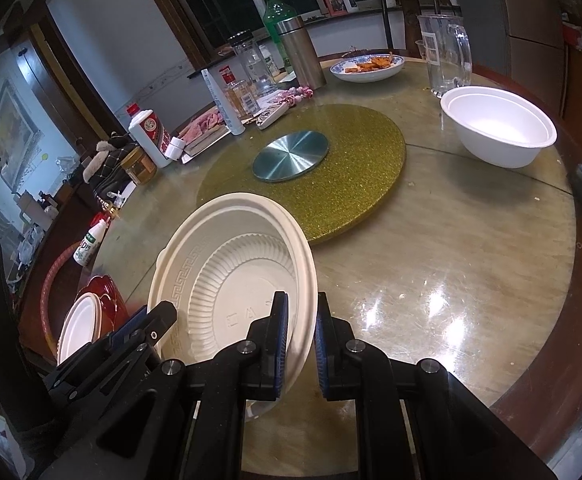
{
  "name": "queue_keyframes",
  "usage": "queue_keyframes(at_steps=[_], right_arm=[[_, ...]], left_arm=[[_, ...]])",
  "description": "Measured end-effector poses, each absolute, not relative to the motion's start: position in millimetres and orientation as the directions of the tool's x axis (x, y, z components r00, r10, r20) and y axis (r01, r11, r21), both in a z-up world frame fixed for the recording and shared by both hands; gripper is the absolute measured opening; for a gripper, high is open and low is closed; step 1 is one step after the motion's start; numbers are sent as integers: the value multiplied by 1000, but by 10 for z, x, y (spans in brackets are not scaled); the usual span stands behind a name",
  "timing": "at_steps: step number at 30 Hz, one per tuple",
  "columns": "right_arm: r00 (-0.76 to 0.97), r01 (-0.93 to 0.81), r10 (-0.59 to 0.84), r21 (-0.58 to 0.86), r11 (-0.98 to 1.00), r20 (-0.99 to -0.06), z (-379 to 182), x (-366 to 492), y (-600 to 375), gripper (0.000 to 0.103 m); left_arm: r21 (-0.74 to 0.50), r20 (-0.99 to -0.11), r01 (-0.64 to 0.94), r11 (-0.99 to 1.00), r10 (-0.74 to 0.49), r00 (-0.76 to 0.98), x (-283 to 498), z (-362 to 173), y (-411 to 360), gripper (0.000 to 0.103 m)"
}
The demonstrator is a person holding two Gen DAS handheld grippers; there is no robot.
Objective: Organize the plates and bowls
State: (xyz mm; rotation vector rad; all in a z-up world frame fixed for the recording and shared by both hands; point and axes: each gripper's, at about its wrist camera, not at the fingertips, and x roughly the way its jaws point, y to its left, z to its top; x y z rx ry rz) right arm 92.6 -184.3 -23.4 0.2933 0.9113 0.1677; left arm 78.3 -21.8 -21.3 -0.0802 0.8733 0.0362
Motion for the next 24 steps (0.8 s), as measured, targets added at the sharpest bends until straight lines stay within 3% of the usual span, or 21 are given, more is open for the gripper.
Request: queue_keyframes(at_steps=[24], right_arm=[[632,-106,317,327,939,-707,34,891,-1569,12]], left_arm=[[-36,-734,-120,992,55,677,673,28,35,14]])
